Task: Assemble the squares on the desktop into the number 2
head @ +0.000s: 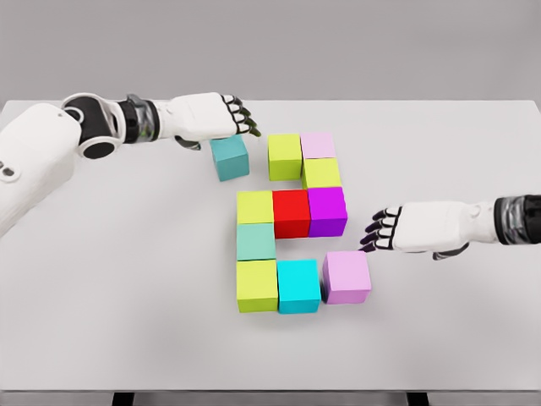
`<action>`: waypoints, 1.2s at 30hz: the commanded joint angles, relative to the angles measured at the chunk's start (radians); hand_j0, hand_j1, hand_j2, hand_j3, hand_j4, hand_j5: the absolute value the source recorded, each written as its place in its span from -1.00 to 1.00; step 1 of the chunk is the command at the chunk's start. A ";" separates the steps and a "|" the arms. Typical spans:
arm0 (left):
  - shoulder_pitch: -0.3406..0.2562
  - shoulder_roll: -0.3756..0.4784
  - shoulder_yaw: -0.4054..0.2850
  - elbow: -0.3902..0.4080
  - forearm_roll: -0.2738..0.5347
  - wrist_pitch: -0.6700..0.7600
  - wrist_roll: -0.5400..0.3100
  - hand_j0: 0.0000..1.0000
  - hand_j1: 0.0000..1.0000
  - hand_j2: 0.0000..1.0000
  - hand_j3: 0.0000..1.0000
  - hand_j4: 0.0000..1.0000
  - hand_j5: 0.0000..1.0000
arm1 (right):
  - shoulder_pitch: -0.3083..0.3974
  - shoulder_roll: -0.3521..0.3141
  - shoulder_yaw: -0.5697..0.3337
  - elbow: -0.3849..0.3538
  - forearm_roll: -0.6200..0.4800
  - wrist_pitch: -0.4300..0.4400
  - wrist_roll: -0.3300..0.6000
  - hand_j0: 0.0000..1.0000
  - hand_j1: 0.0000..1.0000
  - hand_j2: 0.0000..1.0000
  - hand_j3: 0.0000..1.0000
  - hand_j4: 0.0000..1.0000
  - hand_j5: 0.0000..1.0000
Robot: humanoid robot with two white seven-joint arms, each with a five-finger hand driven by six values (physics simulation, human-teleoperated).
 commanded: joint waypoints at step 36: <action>0.014 0.134 -0.043 0.041 0.041 0.001 -0.012 0.73 0.73 0.73 0.73 0.73 0.73 | 0.003 -0.070 0.073 -0.073 -0.010 0.002 -0.005 0.99 0.99 0.99 0.99 0.99 0.99</action>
